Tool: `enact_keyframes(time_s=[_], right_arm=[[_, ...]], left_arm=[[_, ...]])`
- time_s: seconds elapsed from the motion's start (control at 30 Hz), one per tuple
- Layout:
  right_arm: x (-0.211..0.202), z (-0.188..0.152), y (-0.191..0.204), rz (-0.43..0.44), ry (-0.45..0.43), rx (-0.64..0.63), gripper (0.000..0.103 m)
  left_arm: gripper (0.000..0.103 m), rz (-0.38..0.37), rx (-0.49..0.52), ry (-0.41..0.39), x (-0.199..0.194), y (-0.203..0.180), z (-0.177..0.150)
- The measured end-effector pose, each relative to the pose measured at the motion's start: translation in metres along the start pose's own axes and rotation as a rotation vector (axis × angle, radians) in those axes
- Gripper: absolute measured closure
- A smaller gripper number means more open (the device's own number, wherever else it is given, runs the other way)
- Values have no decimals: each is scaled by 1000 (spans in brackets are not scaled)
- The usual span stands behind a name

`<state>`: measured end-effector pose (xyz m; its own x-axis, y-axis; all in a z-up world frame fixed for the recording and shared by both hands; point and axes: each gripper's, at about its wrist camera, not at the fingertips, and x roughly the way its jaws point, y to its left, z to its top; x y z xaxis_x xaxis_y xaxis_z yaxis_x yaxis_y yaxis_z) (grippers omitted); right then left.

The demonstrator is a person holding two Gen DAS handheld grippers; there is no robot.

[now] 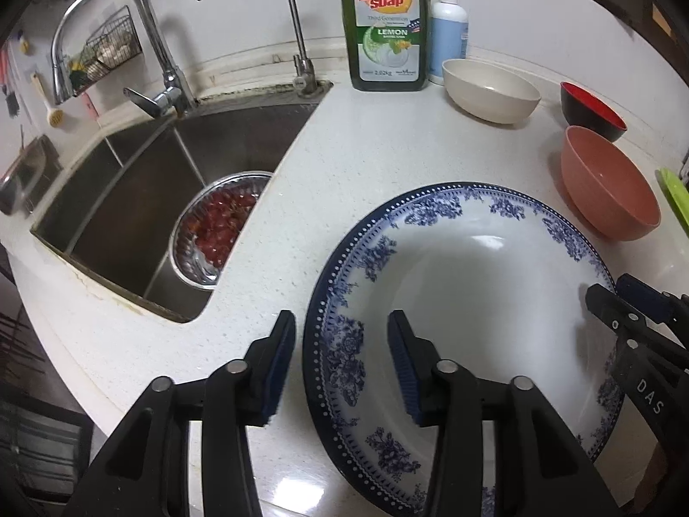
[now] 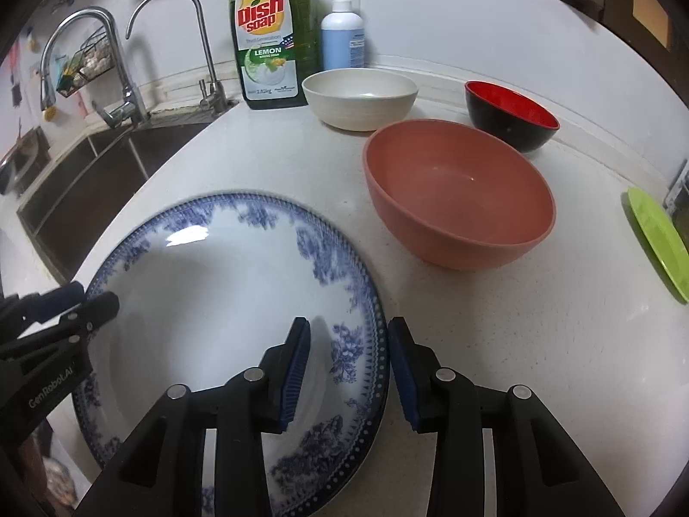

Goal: Organize plates and bowls
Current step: 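Lower the blue-and-white plate onto the first plate and open both grippers, then move both grippers to the green plate beside the pot rack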

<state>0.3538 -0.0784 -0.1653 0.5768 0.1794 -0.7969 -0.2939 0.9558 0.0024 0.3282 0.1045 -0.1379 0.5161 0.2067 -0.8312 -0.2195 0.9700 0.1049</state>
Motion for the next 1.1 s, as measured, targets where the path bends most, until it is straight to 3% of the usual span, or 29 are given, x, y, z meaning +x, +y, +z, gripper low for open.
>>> enact_keyframes(time_s=[0.1, 0.17, 0.43, 0.53, 0.8, 1.1], right_arm=[[-1, 1, -4, 7, 1, 23, 60], [-5, 2, -8, 3, -13, 41, 46], [-25, 5, -10, -1, -47, 42, 44], [-36, 6, -17, -12, -62, 65, 35], [-68, 5, -42, -68, -109, 145, 25], [-99, 0, -77, -177, -153, 270, 21]], left_arm=[[44, -16, -29, 7, -2, 4, 1], [38, -12, -34, -1, -6, 4, 2], [23, -26, -21, -58, -27, -3, 13], [20, -49, 3, -88, -36, -10, 17], [1, -123, 71, -166, -59, -33, 32], [1, -223, 180, -218, -75, -73, 52]])
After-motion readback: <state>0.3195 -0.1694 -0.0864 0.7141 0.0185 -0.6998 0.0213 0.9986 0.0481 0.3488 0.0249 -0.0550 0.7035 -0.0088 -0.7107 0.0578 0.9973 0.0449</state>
